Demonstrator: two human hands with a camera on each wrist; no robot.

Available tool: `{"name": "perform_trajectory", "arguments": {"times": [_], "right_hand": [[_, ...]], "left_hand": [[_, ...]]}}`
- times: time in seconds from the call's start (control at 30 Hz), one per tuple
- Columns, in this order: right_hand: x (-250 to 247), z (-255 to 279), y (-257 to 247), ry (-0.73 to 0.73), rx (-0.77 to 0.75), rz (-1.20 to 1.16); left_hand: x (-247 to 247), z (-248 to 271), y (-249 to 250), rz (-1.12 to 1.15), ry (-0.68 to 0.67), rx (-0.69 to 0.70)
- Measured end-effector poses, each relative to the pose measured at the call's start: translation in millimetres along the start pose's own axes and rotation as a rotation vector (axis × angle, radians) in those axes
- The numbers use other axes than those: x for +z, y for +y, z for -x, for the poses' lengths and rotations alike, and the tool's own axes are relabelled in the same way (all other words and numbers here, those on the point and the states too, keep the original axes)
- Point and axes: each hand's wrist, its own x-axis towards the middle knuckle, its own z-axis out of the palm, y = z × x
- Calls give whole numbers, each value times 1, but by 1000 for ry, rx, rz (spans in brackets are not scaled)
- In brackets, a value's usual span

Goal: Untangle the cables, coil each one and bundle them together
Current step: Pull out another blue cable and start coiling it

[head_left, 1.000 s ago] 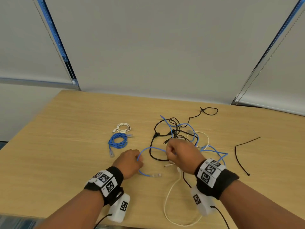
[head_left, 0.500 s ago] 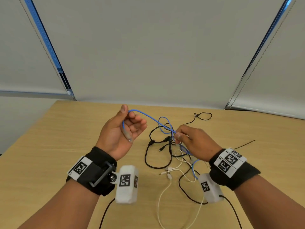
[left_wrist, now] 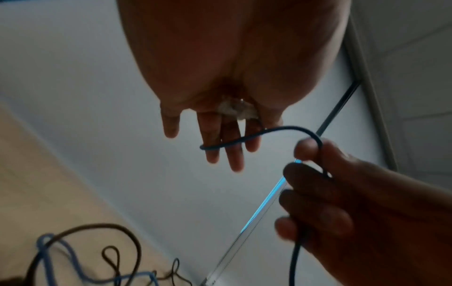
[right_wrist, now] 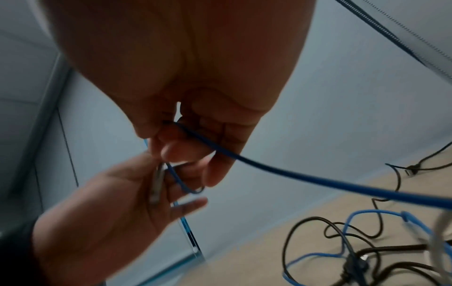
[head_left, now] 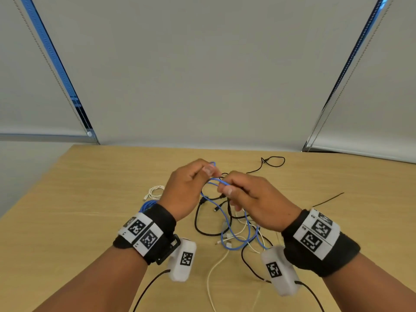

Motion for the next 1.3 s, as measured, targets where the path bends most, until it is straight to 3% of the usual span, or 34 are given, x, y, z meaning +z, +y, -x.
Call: {"name": "perform_trajectory", "arguments": {"times": [0.27,0.4,0.5,0.63,0.83,0.93,1.03,1.17,1.23,1.3], "right_hand": [[-9,-15,-2,239,-29,-229],[-3,-17,-4,250,14,-292],[-5,-20,-6,261,2,-195],[-17,-25,-7,238,-3,-254],[-20,-24,17,109,30,-267],[-5,-16,35,33,127,-94],[7,-7,44,-56,239,49],[16,3,19,-218,164,248],[13,4,-1,-191,52,351],[2,2,-19,-71,-43,359]], "left_hand": [[17,9,10,541,-163,-123],[15,7,13,445,-142,-86],[18,11,14,412,-149,-85],[11,15,20,576,-180,-145],[-5,10,36,1094,-338,-200],[-9,4,47,1208,-300,-174],[-14,-4,55,1115,-183,-136],[-7,-16,45,911,73,-75],[-2,-19,36,625,148,-60],[6,-14,29,350,106,-60]]}}
